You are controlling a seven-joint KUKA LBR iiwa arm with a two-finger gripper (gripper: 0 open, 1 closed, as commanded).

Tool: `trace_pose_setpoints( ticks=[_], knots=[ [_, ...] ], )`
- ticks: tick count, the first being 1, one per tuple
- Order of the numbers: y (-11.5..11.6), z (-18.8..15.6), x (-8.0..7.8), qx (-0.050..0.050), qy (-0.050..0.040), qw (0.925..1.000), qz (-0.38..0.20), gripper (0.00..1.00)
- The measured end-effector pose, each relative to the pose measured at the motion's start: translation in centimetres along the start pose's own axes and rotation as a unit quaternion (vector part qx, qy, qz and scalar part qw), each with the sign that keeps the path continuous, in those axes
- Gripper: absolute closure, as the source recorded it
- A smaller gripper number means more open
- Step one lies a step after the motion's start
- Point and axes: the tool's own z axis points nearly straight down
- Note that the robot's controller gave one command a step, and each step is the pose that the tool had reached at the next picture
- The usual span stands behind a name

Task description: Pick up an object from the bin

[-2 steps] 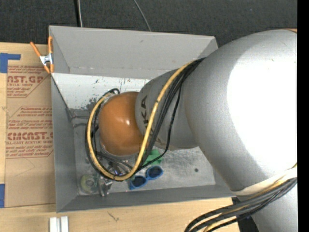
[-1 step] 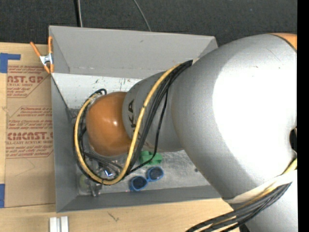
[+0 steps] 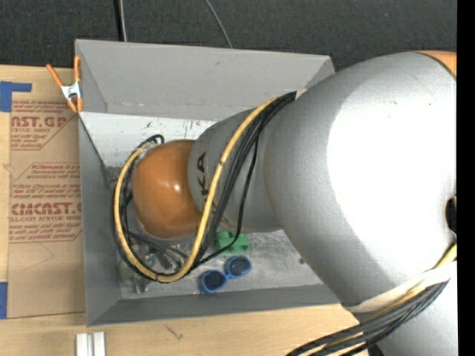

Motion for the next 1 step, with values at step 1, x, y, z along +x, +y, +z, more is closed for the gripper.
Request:
trace_pose_setpoints(
  ticks=[1],
  knots=[
    [-0.17, 0.01, -0.14, -0.001, 0.0003, 0.9816, -0.191, 1.0]
  ],
)
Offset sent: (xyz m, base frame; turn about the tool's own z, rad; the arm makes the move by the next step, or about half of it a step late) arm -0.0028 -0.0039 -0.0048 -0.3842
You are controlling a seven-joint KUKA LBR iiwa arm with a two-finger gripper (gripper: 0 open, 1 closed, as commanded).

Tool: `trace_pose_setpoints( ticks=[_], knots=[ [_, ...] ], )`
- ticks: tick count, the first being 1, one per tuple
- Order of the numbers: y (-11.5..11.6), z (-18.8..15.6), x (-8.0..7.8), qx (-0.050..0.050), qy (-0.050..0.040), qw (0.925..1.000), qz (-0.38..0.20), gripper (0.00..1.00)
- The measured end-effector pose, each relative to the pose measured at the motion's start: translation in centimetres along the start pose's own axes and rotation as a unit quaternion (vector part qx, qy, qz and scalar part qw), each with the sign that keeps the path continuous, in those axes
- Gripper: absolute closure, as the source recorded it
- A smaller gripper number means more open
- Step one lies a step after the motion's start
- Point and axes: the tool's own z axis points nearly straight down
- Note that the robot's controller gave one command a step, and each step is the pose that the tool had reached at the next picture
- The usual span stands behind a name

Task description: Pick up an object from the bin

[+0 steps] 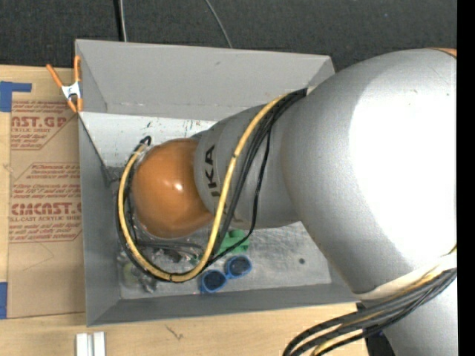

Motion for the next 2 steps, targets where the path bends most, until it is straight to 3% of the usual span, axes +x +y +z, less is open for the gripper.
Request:
trace_pose_setpoints(
  ticks=[1, 2],
  knots=[
    [-3.1, -3.9, -0.1, -0.001, 0.0069, 0.9999, -0.009, 1.0],
    [-2.6, -8.3, 3.3, -0.003, 0.008, 0.9851, -0.172, 1.0]
  ],
)
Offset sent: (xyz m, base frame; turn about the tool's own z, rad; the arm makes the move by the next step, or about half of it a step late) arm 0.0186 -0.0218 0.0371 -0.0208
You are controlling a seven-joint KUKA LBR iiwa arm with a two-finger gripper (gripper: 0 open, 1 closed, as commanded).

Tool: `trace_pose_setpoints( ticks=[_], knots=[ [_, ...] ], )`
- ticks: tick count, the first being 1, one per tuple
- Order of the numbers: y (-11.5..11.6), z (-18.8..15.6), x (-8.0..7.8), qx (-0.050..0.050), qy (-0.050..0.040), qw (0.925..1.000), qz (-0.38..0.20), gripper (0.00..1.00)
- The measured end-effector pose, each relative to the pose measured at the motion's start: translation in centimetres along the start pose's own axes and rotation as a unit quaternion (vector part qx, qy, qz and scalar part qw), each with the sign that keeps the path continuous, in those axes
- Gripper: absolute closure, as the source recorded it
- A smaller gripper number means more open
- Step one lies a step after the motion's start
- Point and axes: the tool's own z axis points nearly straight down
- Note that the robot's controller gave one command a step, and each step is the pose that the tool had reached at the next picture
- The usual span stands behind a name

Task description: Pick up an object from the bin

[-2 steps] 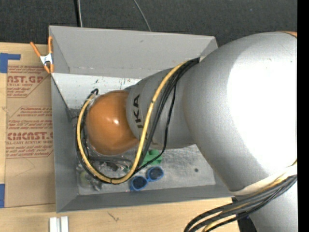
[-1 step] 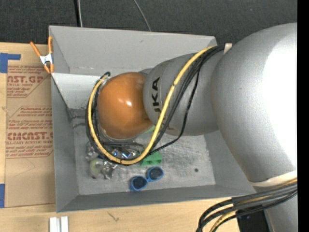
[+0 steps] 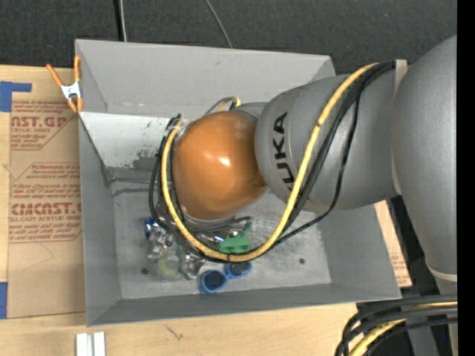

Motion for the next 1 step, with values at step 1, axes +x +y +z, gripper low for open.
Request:
trace_pose_setpoints(
  ticks=[1],
  knots=[
    [-2.59, -4.43, -0.72, 0.002, -0.0019, 1.0, -0.002, 1.0]
  ],
)
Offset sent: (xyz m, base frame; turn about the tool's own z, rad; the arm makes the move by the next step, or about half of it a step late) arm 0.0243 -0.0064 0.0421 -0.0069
